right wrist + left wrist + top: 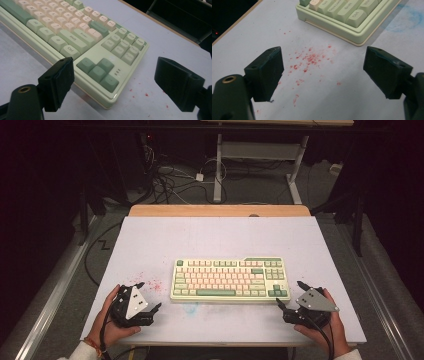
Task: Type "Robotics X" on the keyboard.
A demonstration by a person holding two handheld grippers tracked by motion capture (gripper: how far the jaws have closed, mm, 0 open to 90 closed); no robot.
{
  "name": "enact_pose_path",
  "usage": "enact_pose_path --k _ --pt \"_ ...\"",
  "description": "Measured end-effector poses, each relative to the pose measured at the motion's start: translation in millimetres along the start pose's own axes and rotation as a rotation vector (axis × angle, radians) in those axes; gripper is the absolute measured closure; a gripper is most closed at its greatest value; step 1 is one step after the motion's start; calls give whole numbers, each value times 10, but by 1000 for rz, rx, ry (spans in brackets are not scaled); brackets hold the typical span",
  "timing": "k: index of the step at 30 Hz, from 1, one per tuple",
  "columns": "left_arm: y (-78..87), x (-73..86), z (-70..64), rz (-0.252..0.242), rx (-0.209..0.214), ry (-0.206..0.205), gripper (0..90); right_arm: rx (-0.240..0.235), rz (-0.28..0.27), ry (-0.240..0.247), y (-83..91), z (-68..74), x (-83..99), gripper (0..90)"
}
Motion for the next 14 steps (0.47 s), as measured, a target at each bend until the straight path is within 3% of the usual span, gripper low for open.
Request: enact_pose_path --k 14 --pt "-49 -9 -13 16 16 3 157 -8 -2 -4 -11 -8 10 166"
Point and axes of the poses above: each handheld gripper's, and its own axes: y roughly backward along the jaws, x roughly out of its underside, z roughly to its left, the point moved 7 cm from there along -y, roughly forward along the jaws, and after that the axes turned 13 degrees about -z, right-handed, at the moved point
